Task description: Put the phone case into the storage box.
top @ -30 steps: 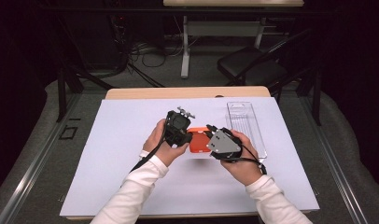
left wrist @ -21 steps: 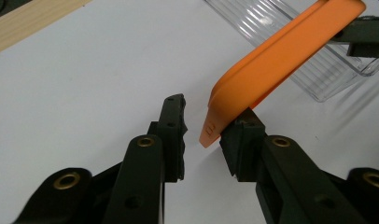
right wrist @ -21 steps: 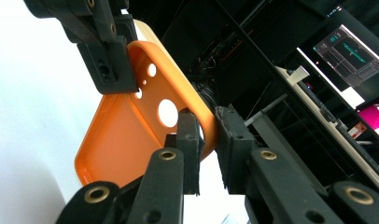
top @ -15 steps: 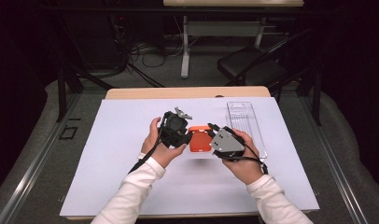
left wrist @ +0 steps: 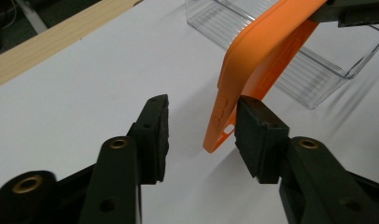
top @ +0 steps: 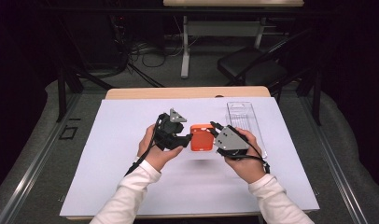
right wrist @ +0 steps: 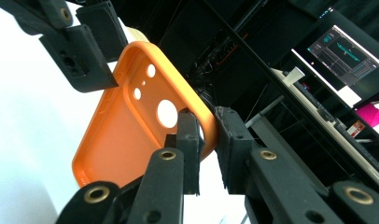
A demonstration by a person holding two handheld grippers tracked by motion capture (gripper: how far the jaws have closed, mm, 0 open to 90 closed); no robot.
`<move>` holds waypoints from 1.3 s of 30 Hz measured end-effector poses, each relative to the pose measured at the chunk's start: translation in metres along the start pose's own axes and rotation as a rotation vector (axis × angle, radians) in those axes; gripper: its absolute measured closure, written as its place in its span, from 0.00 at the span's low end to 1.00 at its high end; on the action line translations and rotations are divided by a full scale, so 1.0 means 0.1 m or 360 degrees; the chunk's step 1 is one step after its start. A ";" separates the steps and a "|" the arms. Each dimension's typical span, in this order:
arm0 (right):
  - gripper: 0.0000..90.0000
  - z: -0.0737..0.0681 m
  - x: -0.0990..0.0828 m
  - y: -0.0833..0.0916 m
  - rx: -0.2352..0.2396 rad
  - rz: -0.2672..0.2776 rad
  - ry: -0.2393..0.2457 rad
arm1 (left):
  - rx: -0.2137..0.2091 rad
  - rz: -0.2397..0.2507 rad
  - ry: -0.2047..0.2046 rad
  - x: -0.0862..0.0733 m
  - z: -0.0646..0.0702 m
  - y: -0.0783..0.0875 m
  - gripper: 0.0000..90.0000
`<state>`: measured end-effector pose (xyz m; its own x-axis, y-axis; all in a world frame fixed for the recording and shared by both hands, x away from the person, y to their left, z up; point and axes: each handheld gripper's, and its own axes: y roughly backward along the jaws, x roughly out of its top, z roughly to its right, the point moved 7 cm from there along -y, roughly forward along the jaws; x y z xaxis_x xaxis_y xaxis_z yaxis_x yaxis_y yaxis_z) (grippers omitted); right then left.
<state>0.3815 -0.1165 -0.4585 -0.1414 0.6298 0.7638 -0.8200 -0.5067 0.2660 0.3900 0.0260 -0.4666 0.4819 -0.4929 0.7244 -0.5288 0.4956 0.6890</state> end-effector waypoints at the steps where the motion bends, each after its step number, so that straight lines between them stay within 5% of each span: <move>1: 0.89 0.00 0.00 0.00 -0.0001 0.0005 -0.0001 | -0.0003 0.0006 -0.0011 -0.01 0.00 0.00 0.57; 14: 0.89 0.05 0.01 0.04 -0.0008 0.0037 -0.0007 | -0.0072 0.0081 -0.0068 -0.09 0.00 0.06 0.53; 26: 0.89 0.09 0.02 0.06 0.0003 0.0083 -0.0027 | -0.0064 0.0156 -0.0104 -0.17 -0.04 0.13 0.50; 32: 0.89 0.10 0.02 0.07 0.0002 0.0112 -0.0031 | -0.0123 0.0163 -0.0002 -0.23 -0.06 0.15 0.44; 39: 0.89 0.11 0.04 0.09 -0.0011 0.0144 -0.0030 | -0.0153 0.0173 0.0015 -0.27 -0.12 0.22 0.40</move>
<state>0.3795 -0.1255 -0.4465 -0.2046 0.5703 0.7956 -0.8081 -0.5570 0.1914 0.3742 0.0589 -0.4706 0.4321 -0.4260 0.7948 -0.5091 0.6122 0.6049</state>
